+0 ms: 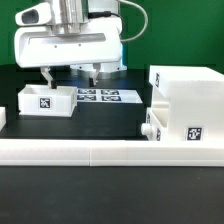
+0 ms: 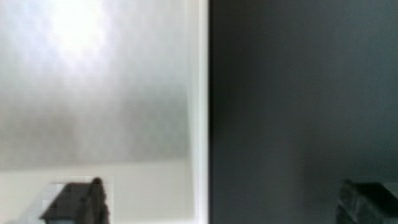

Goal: Assemble drawer

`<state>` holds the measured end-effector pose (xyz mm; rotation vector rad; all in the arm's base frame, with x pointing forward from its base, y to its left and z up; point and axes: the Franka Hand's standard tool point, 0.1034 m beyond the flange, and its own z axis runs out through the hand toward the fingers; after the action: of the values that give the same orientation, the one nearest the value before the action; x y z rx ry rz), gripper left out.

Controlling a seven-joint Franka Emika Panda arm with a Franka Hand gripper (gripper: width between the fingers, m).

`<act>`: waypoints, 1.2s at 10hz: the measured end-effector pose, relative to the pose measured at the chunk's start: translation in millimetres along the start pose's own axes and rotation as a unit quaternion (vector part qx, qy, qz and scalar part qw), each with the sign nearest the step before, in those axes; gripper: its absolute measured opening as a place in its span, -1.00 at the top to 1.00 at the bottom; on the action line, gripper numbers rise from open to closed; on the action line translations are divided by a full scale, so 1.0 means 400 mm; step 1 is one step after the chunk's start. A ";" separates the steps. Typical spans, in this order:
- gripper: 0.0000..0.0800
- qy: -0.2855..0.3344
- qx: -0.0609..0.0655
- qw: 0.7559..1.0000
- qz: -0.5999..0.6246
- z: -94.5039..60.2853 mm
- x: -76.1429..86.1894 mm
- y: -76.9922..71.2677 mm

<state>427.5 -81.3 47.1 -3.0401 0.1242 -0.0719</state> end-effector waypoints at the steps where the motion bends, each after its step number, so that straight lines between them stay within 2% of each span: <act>1: -0.62 0.001 -0.002 1.000 -0.003 0.009 -0.010 0.008; 5: -0.62 0.017 -0.013 1.000 -0.013 0.079 -0.062 0.013; 6: -0.62 0.012 -0.012 1.000 -0.019 0.091 -0.073 0.013; 10: -0.62 0.013 -0.012 1.000 -0.025 0.100 -0.080 0.010; 11: -0.40 0.013 -0.012 1.000 -0.026 0.100 -0.080 0.009; 12: -0.01 0.012 -0.012 0.999 -0.027 0.100 -0.080 0.009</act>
Offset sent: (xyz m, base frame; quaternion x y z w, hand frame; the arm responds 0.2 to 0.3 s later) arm -0.0206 0.0000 -0.0260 -0.0277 0.0233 -0.0020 0.9993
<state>397.3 -78.3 5.6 -3.0680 0.0450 -0.1132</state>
